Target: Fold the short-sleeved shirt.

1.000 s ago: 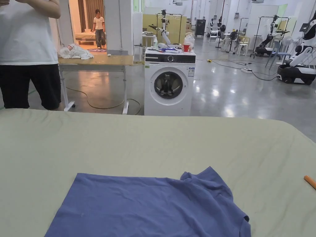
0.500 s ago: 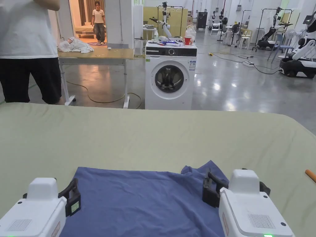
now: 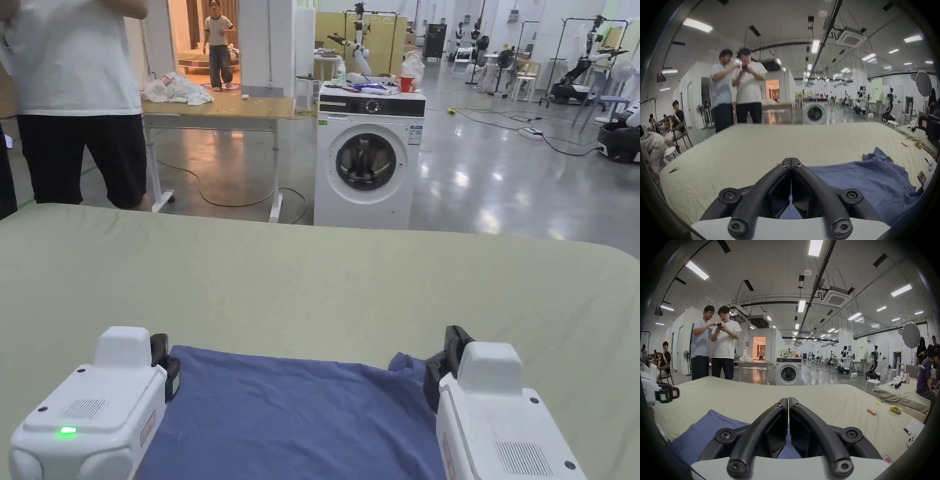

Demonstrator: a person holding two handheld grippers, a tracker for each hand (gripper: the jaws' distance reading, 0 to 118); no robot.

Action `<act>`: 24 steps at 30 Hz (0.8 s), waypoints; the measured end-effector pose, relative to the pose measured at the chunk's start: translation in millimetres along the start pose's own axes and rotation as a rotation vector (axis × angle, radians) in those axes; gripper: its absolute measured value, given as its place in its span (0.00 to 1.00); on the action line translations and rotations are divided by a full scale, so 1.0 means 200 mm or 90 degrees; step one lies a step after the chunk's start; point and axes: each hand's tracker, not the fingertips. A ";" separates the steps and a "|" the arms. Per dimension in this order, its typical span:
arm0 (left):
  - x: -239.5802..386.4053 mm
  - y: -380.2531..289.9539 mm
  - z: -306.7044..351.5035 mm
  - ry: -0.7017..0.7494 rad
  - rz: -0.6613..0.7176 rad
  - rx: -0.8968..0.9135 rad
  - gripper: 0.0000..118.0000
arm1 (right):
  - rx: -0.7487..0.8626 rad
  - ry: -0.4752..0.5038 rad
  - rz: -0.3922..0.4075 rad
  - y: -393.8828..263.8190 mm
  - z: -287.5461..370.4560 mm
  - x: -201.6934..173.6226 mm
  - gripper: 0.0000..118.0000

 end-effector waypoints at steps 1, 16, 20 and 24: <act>-0.03 -0.01 -0.08 0.000 0.001 -0.030 0.00 | -0.011 0.006 -0.002 -0.02 -0.02 0.00 0.00; -0.25 0.03 -1.20 -0.051 0.040 -0.352 0.24 | -0.144 0.017 0.019 -0.30 -0.28 0.12 0.00; -0.20 -0.01 -1.32 -0.025 0.008 -0.393 0.60 | -0.167 0.007 0.029 -0.35 -0.30 0.16 0.00; -0.13 -0.05 -1.37 -0.023 -0.023 -0.412 0.60 | -0.188 -0.001 0.040 -0.39 -0.32 0.22 0.00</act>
